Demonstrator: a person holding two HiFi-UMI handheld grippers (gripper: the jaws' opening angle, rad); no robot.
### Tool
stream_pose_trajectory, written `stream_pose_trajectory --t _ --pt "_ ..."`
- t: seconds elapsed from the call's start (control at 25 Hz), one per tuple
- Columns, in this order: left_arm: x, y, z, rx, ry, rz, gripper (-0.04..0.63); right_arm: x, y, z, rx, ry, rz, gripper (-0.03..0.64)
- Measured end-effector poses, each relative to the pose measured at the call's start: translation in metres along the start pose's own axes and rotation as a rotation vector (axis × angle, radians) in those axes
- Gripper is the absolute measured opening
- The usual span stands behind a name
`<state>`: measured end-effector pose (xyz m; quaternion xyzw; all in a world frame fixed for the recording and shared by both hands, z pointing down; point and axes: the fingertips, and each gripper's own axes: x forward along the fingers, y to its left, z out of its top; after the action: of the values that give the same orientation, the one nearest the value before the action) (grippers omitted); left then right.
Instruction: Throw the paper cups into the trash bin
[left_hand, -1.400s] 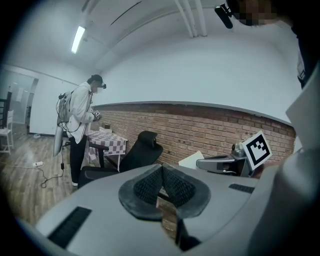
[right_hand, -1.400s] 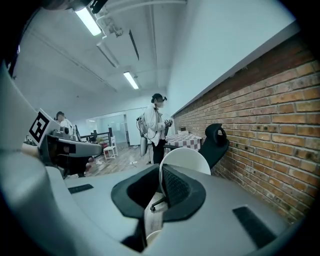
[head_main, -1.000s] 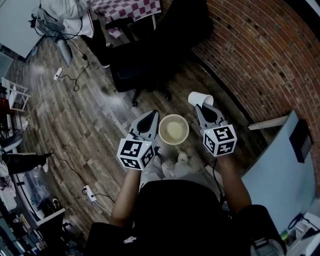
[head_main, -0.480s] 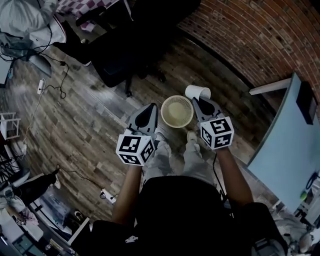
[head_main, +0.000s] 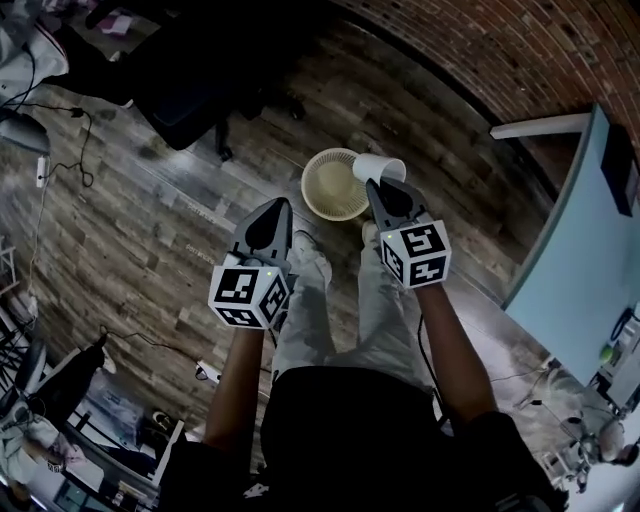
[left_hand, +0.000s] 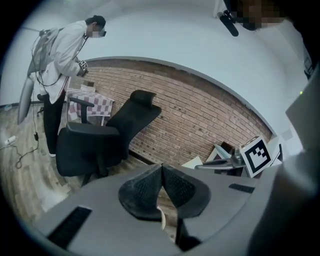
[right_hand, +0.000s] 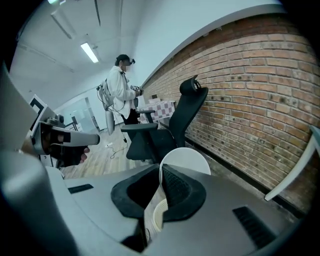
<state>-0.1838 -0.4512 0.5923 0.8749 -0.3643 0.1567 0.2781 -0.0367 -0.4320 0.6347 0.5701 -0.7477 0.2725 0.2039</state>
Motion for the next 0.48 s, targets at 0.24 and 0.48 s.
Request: stream_pose_trajectory --t 0.24,0.48 --pt "0.040 0.011 -0.052 0.004 0.072 -0.026 0.009 0.036 -0.021 -0.055 -0.009 0.078 -0.007 0.020" --pt "0.076 0.026 -0.108 -0.020 0.117 -0.026 0.009 0.079 -0.031 -0.123 -0.006 0.150 0.013 0.020"
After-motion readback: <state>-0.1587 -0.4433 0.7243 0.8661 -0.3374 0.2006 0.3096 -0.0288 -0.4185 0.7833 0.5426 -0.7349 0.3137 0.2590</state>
